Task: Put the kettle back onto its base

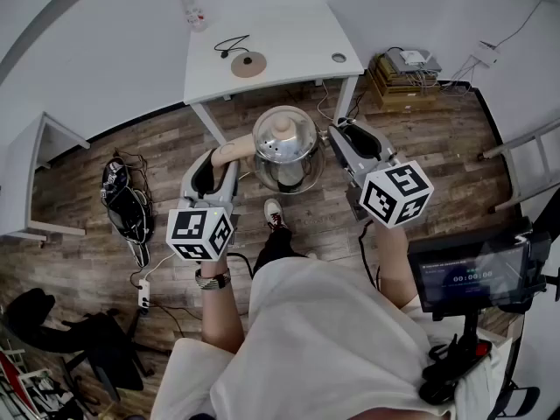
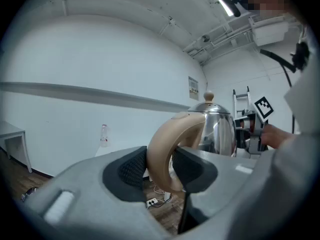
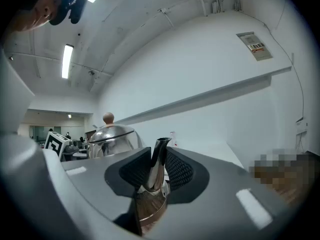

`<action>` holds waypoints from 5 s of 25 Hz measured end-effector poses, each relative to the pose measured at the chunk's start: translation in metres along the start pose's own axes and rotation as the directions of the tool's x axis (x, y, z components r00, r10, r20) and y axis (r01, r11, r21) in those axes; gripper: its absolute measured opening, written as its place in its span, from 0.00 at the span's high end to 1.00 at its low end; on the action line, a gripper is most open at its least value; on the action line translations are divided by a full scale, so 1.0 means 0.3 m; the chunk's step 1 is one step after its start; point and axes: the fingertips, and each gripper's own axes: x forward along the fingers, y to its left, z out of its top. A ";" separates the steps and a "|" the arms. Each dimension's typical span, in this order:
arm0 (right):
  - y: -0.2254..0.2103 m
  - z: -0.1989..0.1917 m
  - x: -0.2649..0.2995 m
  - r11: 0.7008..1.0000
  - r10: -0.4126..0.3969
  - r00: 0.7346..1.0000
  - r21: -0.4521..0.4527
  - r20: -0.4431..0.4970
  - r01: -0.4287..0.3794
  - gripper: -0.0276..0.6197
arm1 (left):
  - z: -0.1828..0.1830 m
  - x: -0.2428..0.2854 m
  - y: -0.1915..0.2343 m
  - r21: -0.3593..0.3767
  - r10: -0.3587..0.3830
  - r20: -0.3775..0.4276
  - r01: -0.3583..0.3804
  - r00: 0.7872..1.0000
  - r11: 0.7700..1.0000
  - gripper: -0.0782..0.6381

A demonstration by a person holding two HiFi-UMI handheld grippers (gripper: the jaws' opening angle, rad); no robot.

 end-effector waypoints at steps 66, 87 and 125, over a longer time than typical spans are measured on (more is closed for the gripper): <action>-0.358 0.081 1.169 0.996 -0.069 0.997 0.051 -0.034 0.071 0.81 | 0.106 0.888 0.860 -0.006 -0.075 -0.068 0.075 0.995 0.997 0.66; -0.487 0.110 1.463 0.995 -0.049 0.996 0.079 -0.074 0.054 0.81 | 0.126 1.119 1.040 -0.039 -0.044 -0.107 0.040 0.993 0.998 0.66; -0.839 -0.122 1.876 0.983 0.160 0.965 0.123 -0.210 -0.136 0.81 | -0.142 1.479 1.145 -0.096 0.125 -0.195 -0.146 0.973 0.985 0.66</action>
